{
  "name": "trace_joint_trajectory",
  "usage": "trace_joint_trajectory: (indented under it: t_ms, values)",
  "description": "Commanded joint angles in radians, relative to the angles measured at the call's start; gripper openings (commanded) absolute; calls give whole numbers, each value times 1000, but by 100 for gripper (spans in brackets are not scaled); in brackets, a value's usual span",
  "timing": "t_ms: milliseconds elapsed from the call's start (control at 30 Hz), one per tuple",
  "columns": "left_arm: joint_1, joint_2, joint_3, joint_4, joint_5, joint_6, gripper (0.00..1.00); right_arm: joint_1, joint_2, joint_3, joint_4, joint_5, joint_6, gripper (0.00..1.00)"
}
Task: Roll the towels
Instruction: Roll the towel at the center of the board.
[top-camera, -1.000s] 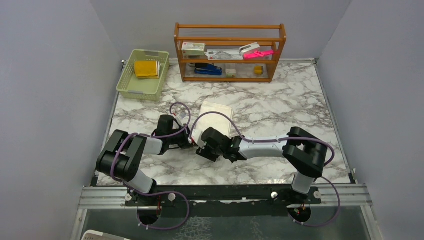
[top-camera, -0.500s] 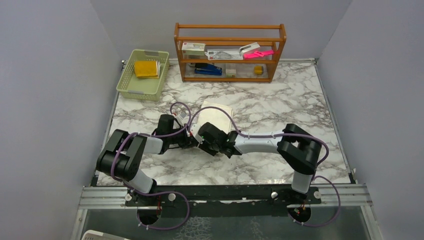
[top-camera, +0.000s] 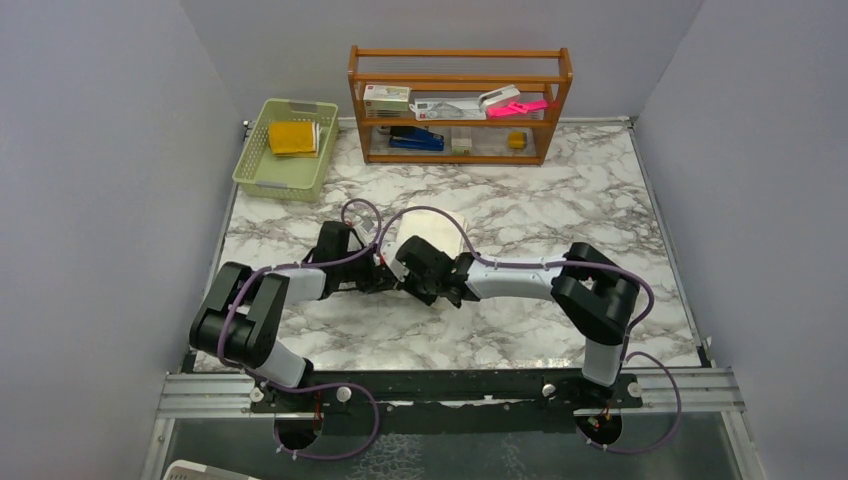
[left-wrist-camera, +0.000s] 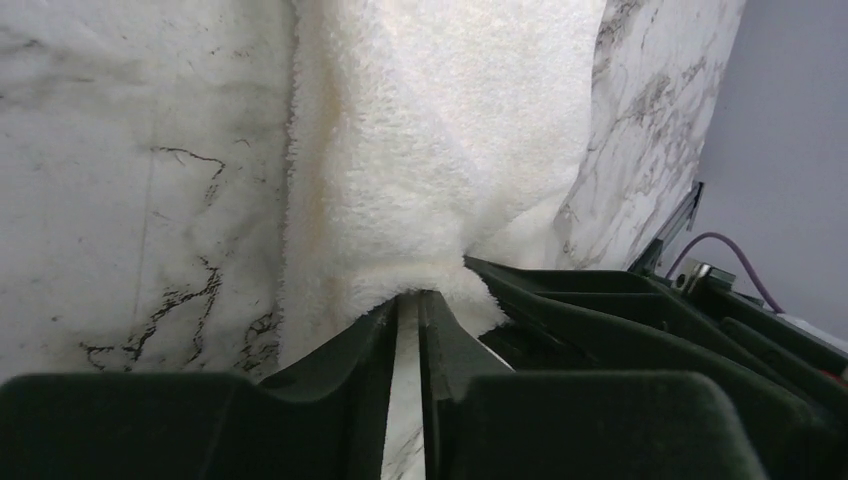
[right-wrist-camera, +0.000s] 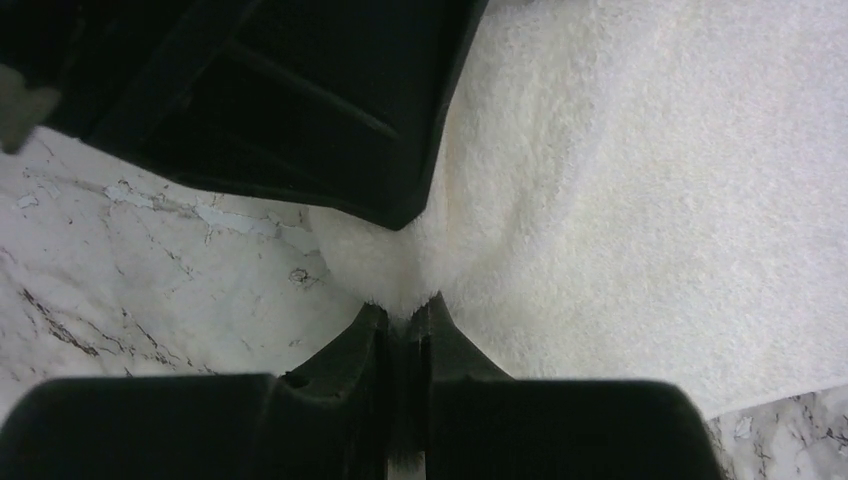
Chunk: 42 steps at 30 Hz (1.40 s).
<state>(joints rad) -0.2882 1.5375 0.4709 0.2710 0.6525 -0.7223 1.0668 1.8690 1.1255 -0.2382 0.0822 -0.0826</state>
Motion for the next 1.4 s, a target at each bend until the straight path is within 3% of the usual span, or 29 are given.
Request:
trace_joint_trajectory:
  t_ms: [0,100,167,333,700,933,1200,1367]
  values:
    - [38,-73,76,-209,-104,83,27,-21,20,-20,-118,-164,62,1]
    - [79,-127,136,-283,-94,115,45,-46,-12,-20,-116,-237,86,1]
    - [114,-160,162,-325,-83,134,50,-59,-33,-20,-115,-288,109,1]
    - [174,-216,200,-388,-53,180,50,-108,-56,-16,-100,-454,185,1]
    - [199,-303,187,-408,5,205,50,-266,-33,37,-107,-768,283,1]
    - [198,-333,168,-366,94,189,50,-362,88,120,-171,-925,342,1]
    - [198,-361,139,-337,107,160,50,-363,25,97,-172,-847,296,1]
    - [185,-358,121,-265,152,120,51,-363,96,86,-123,-972,352,1]
